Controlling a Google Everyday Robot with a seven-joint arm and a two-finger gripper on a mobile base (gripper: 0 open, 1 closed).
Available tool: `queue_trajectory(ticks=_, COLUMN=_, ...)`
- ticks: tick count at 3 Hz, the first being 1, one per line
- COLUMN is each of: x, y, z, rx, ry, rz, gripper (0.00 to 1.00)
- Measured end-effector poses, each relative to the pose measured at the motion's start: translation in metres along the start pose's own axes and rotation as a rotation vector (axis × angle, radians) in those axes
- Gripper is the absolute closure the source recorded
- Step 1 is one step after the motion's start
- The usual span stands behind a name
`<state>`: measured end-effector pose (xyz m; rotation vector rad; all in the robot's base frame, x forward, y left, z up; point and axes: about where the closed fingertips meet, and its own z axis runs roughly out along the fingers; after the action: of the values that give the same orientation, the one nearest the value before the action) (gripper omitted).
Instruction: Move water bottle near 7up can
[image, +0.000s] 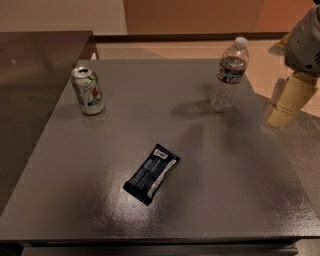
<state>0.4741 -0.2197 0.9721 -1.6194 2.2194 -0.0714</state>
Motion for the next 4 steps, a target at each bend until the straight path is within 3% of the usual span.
queue_trajectory(ticks=2, x=-0.005, y=-0.061, z=0.035, rx=0.019, ry=-0.088, rz=0.105, gripper=0.00)
queue_trajectory(ticks=4, x=-0.009, y=-0.101, z=0.051, rx=0.039, ry=-0.174, rz=0.197, gripper=0.00)
